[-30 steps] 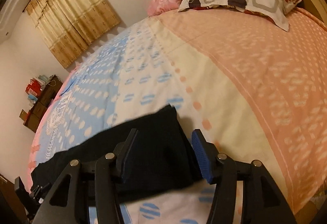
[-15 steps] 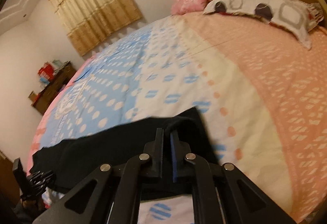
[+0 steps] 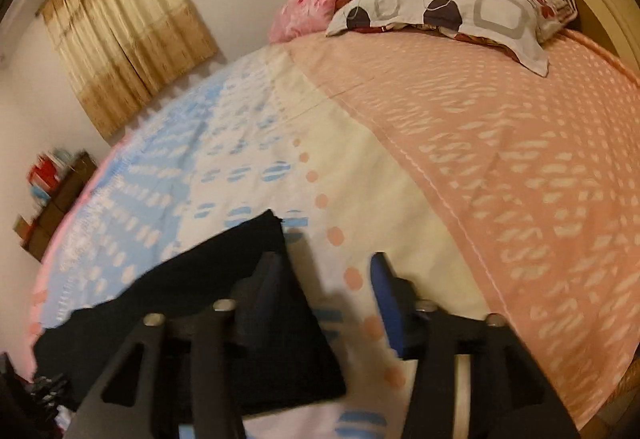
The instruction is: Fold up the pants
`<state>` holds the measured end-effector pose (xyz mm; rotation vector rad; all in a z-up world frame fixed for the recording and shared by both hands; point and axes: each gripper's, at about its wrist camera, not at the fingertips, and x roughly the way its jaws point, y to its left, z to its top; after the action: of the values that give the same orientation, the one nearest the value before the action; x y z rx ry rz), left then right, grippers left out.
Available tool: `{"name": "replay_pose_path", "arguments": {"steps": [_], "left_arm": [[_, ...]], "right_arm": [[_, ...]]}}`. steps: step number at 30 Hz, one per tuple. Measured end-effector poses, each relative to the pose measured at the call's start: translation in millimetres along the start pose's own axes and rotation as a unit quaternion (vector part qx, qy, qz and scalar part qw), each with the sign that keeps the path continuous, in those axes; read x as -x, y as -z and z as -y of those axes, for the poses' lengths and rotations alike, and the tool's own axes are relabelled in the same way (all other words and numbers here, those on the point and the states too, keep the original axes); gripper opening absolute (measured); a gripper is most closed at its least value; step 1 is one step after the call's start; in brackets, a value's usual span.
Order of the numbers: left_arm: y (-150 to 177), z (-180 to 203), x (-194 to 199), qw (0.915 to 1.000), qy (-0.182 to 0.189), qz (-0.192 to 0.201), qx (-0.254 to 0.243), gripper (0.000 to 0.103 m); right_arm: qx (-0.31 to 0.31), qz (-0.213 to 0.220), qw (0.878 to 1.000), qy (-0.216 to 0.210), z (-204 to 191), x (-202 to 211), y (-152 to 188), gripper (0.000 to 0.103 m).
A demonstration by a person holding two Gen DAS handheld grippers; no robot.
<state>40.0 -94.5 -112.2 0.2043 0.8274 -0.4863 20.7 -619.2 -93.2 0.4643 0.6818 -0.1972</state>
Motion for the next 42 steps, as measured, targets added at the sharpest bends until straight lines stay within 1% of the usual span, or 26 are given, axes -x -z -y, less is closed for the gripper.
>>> {"name": "replay_pose_path", "arguments": {"steps": [2,4,7,9,10,13,16,19,20,21,23,24,25,29,32,35,36,37,38,39,40,41,42], "left_arm": [[2,2,3,0.9999,-0.006,0.005,-0.009,0.021],[5,6,6,0.9997,-0.009,0.012,-0.019,0.021],[9,10,9,0.9994,-0.007,0.017,-0.029,0.021],[11,11,9,0.9994,-0.004,0.013,-0.031,0.021],[12,10,8,0.9994,-0.006,0.013,-0.032,0.021],[14,7,9,0.9995,-0.006,0.011,-0.028,0.021],[16,5,8,0.9997,-0.001,0.012,-0.023,0.024],[18,9,9,0.9996,0.007,0.013,-0.024,0.029],[20,11,10,0.9995,0.011,0.014,-0.025,0.030],[20,13,11,0.9994,0.015,0.014,-0.027,0.033],[22,15,12,0.9993,0.022,0.015,-0.029,0.045],[23,16,12,0.9993,0.020,0.014,-0.029,0.056],[23,16,11,0.9994,0.011,0.015,-0.029,0.059],[24,15,7,0.9993,0.005,0.019,-0.031,0.059],[25,18,5,0.9989,-0.005,0.022,-0.042,0.059],[25,22,4,0.9982,-0.017,0.023,-0.052,0.055],[25,23,4,0.9979,-0.024,0.023,-0.055,0.049],[25,23,5,0.9976,-0.028,0.025,-0.059,0.040],[25,23,5,0.9974,-0.030,0.026,-0.060,0.035],[25,22,6,0.9974,-0.031,0.026,-0.060,0.026],[25,21,7,0.9975,-0.028,0.027,-0.060,0.018],[24,20,7,0.9975,-0.026,0.027,-0.059,0.016],[25,19,8,0.9976,-0.026,0.027,-0.059,0.013]], "right_arm": [[-0.006,-0.001,1.000,-0.011,-1,13,6,0.050],[-0.024,-0.002,0.999,-0.034,-3,25,18,0.050],[-0.071,-0.030,0.992,-0.097,-11,29,45,0.050],[-0.083,-0.053,0.987,-0.128,-23,24,63,0.050],[-0.083,-0.061,0.986,-0.135,-29,22,70,0.050],[-0.073,-0.084,0.984,-0.139,-50,9,85,0.049],[-0.076,-0.098,0.983,-0.133,-59,-1,90,0.047],[-0.072,-0.099,0.985,-0.125,-65,-3,93,0.043],[-0.072,-0.097,0.985,-0.125,-67,-2,94,0.035],[-0.075,-0.098,0.984,-0.128,-68,-2,95,0.027],[-0.083,-0.099,0.984,-0.125,-65,-4,97,0.025],[-0.085,-0.099,0.984,-0.124,-64,-6,98,0.025],[-0.090,-0.099,0.983,-0.125,-64,-7,98,0.025],[-0.111,-0.096,0.981,-0.128,-60,-4,100,0.025],[-0.113,-0.097,0.980,-0.129,-59,-4,102,0.025],[-0.127,-0.095,0.979,-0.129,-57,-7,101,0.025],[-0.132,-0.094,0.978,-0.128,-56,-7,102,0.025],[-0.135,-0.092,0.978,-0.128,-55,-6,102,0.025],[-0.134,-0.090,0.979,-0.126,-56,-6,103,0.025],[-0.131,-0.087,0.979,-0.126,-58,-6,103,0.024],[-0.128,-0.085,0.980,-0.124,-58,-5,104,0.020],[-0.125,-0.085,0.981,-0.122,-58,-4,105,0.004],[-0.126,-0.086,0.980,-0.129,-57,-3,106,0.003]]}}
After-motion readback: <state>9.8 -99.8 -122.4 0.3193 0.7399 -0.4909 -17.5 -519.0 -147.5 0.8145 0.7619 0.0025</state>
